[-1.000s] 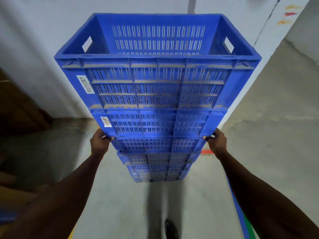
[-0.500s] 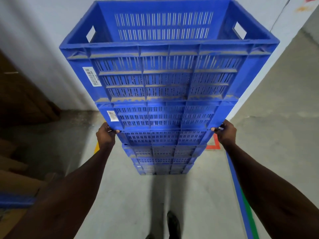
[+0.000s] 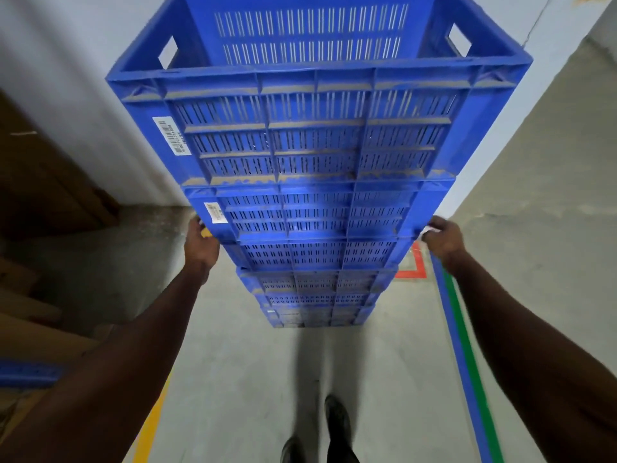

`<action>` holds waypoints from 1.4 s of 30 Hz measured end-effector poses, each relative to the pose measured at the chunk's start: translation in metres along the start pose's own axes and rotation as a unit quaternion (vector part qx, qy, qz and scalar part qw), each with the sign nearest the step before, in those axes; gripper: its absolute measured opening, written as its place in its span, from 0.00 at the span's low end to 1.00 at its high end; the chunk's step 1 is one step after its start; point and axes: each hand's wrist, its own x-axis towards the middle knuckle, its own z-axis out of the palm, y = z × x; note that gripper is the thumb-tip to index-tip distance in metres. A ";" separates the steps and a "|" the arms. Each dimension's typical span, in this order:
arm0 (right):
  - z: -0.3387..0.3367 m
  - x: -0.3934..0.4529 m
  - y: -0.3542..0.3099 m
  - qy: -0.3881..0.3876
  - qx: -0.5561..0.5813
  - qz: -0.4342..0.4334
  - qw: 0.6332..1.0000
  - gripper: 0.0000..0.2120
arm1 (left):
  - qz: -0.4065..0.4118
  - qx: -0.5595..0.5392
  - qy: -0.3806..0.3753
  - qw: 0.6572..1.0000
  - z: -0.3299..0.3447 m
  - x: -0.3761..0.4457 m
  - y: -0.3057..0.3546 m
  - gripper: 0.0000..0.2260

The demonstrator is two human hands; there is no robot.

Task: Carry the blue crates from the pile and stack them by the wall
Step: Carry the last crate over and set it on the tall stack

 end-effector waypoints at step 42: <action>-0.090 -0.041 -0.286 0.067 0.163 -0.125 0.976 0.29 | 0.074 0.081 0.107 0.988 -0.066 0.011 0.309 0.18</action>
